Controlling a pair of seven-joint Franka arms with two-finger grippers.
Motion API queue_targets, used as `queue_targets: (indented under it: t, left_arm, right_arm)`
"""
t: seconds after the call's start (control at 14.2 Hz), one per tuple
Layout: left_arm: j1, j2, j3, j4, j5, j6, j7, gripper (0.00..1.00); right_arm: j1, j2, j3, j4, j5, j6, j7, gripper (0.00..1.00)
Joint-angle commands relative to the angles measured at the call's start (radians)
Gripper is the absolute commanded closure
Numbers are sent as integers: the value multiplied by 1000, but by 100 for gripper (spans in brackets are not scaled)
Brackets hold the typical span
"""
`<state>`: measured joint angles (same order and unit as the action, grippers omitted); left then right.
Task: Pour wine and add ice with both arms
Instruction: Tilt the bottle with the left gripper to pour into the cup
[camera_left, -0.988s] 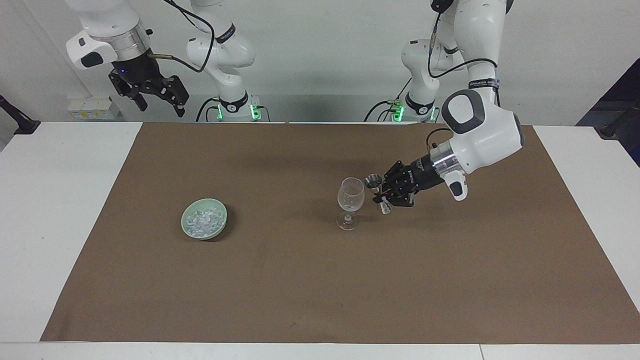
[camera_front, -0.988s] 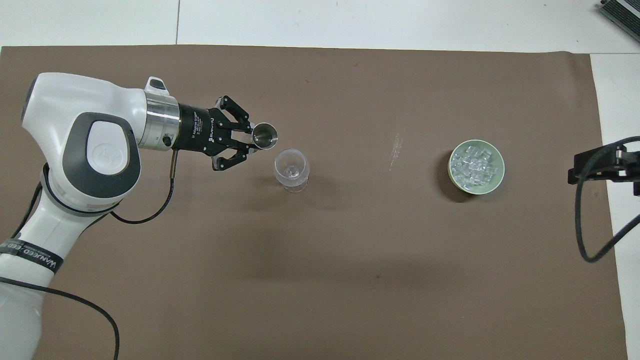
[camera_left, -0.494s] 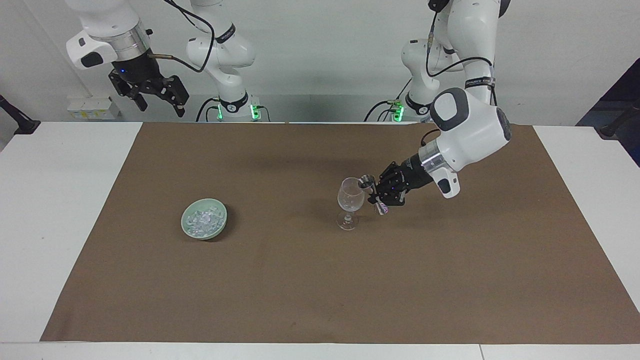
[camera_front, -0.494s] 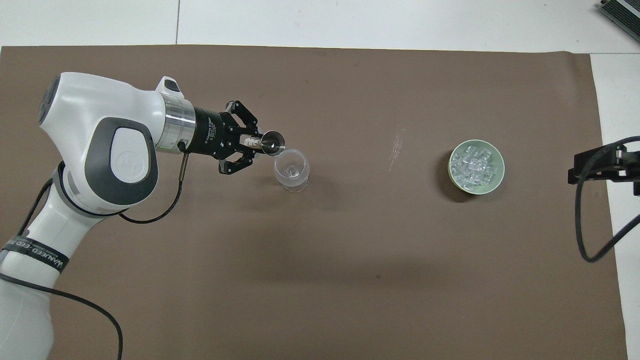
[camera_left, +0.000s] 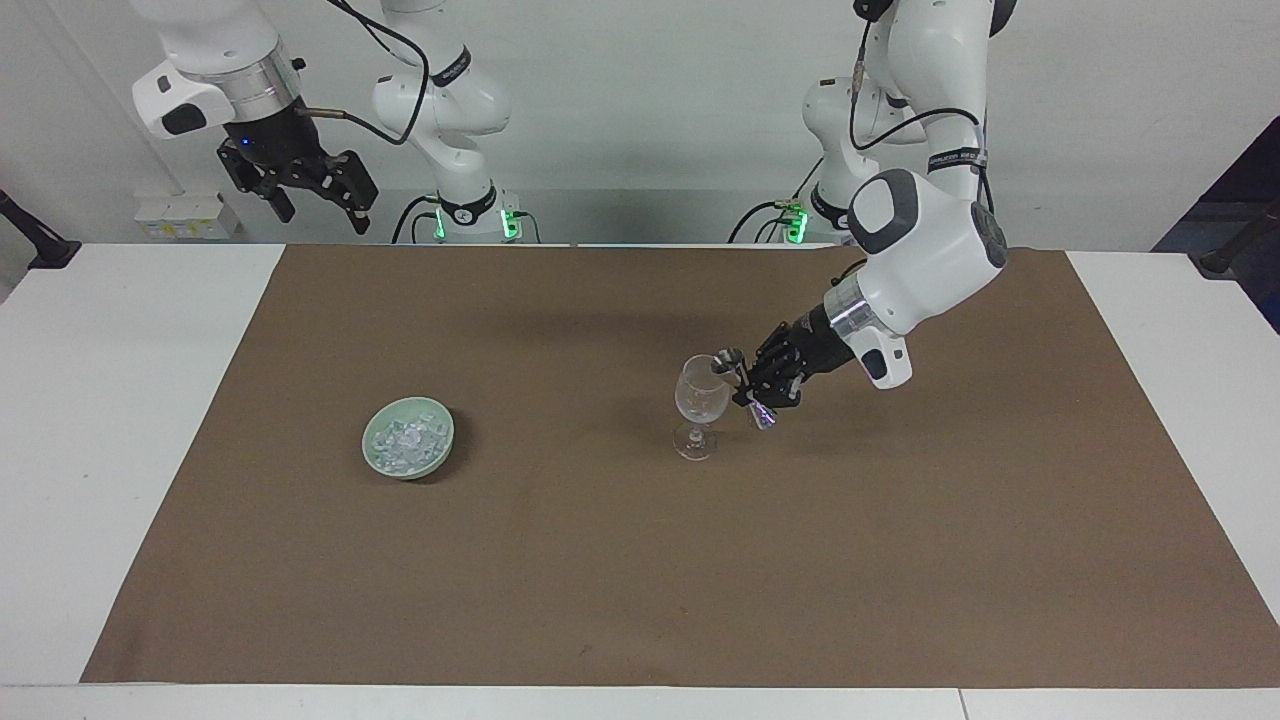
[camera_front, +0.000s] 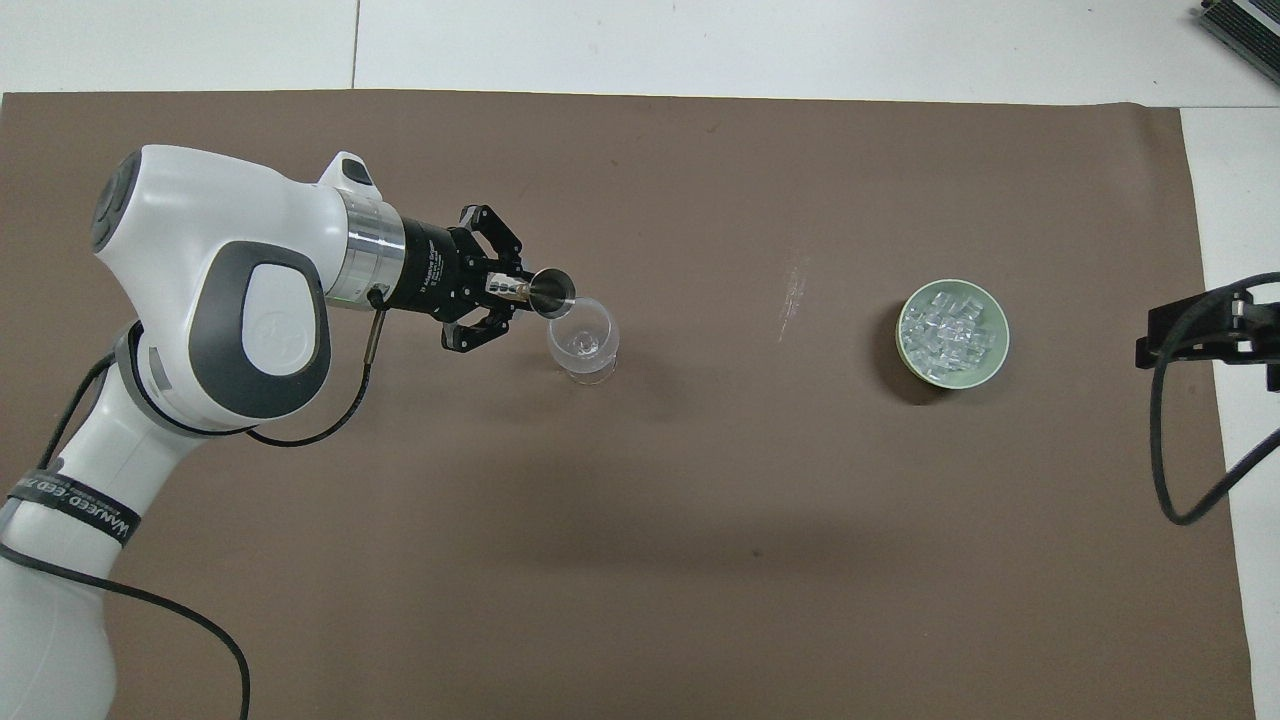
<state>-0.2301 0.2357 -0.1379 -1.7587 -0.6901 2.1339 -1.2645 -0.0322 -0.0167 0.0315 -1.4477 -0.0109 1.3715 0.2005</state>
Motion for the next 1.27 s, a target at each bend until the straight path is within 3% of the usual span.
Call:
queue_targets:
  t: [0.0,0.14,1.2]
  left_arm:
    - [-34,-25,17,-7,41,29,5,100]
    - [-40,-29,15,-4,104,35,5,100]
    - [-86,-29,15,-5,245,96,19,100]
  right_arm:
    - [-12,0,5,9,9,-9,-20,0]
    - [-12,0,5,9,11,-9,-20,0]
    - [-12,0,5,9,9,-9,-20,0]
